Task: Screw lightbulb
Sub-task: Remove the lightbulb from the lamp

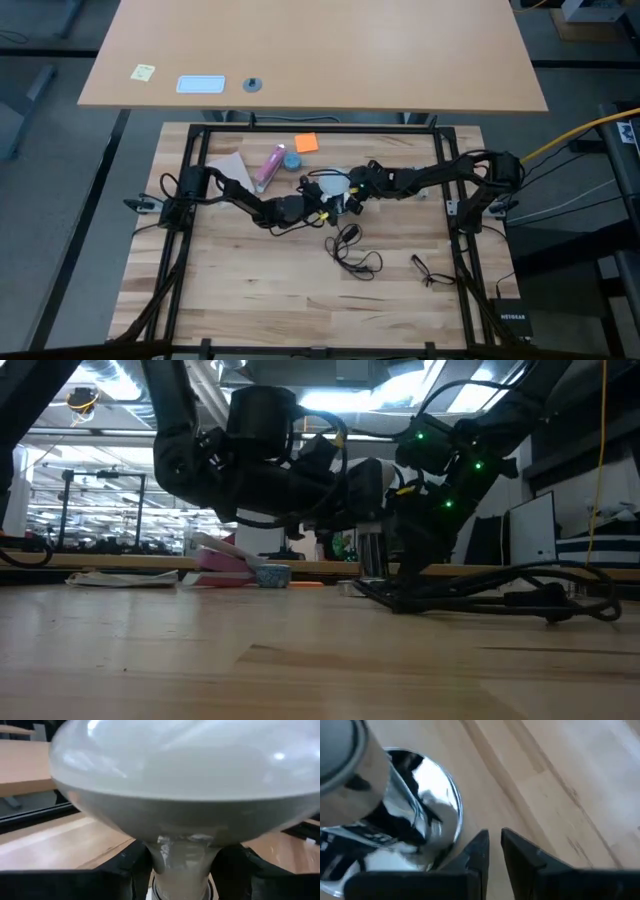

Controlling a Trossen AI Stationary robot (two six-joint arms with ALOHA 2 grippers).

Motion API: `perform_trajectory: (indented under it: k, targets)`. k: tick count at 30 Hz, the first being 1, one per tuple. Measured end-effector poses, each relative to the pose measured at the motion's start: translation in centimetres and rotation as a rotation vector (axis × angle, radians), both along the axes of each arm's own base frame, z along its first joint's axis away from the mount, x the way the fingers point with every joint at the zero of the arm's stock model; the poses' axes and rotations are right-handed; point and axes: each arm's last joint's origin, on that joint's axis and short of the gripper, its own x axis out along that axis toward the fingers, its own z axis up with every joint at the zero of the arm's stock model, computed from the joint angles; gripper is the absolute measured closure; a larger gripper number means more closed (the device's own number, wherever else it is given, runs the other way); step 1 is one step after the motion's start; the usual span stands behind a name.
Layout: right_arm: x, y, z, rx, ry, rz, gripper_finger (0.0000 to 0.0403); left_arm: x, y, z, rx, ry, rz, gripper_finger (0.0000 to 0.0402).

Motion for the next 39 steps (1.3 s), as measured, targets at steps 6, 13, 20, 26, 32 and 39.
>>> perform_trajectory:
  k: [6,13,20,26,32,39]
  targets:
    - [-0.1,-0.1,-0.1,0.026,0.004,0.034,0.0343,-0.1,-0.7,-0.1,0.052,0.042,-0.028,0.0241]
    - [0.2,1.2,-0.6,0.107,0.004,0.062,0.0343,-0.1,-0.7,-0.2,0.068,0.055,-0.027,0.0241]
    - [0.6,2.8,-1.2,0.132,0.001,0.029,0.0343,-0.1,-0.7,-0.3,0.076,0.067,-0.026,0.0241]
    - [0.7,3.8,-1.2,0.136,-0.007,-0.007,0.0343,-0.2,-0.7,-0.3,0.112,0.092,-0.020,0.0241]
    - [0.7,4.1,-1.2,0.163,-0.023,-0.040,0.0343,-0.2,-1.1,-0.3,0.120,0.097,-0.004,0.0241]
    - [0.8,4.2,-1.2,0.180,-0.027,-0.022,0.0343,-0.3,-2.1,-0.1,0.202,0.134,0.023,0.0241]
